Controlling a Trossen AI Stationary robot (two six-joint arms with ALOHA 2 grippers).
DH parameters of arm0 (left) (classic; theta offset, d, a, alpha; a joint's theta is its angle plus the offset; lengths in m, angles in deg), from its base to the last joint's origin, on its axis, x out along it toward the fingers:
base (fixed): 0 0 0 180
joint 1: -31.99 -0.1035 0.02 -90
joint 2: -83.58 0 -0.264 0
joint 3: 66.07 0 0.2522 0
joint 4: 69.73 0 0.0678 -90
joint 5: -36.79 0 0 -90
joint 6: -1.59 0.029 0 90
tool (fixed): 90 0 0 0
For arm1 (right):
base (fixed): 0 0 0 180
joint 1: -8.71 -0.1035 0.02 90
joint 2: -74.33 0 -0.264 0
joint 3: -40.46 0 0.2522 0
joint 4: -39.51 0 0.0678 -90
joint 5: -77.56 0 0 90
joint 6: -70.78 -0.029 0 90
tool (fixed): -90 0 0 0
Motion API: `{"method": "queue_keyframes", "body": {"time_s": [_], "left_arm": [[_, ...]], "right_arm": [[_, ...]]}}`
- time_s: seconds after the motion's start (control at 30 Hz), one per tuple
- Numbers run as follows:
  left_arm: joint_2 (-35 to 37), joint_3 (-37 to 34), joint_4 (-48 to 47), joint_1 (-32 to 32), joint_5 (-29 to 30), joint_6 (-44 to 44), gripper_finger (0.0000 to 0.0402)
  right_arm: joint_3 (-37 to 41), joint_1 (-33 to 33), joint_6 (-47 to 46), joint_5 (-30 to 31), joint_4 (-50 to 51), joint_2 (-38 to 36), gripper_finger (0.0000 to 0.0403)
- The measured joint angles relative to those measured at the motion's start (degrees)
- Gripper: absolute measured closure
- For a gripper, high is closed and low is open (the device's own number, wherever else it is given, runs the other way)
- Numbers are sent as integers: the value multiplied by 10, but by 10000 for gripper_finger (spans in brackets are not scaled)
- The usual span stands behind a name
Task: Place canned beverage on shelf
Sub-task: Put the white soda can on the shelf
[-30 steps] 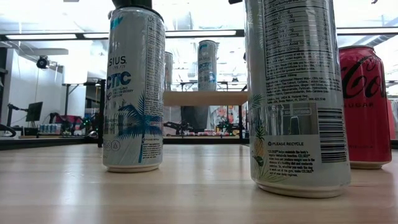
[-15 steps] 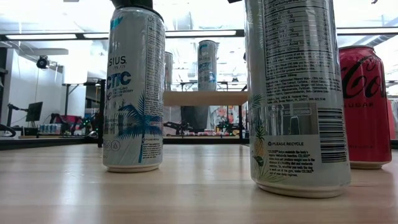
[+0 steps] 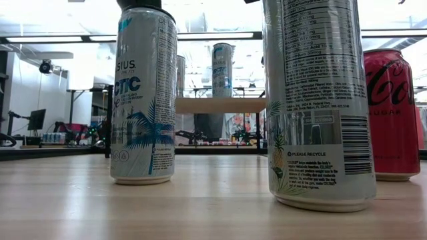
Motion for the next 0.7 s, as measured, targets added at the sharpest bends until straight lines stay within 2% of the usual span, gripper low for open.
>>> {"method": "queue_keyframes", "body": {"time_s": [0.53, 0.7], "left_arm": [[14, 0, -18, 0, 0, 165, 401], [15, 0, 17, 0, 0, 156, 401]], "right_arm": [[0, 0, 0, 0, 0, 0, 365], [0, 0, 1, 0, 0, 0, 365]]}}
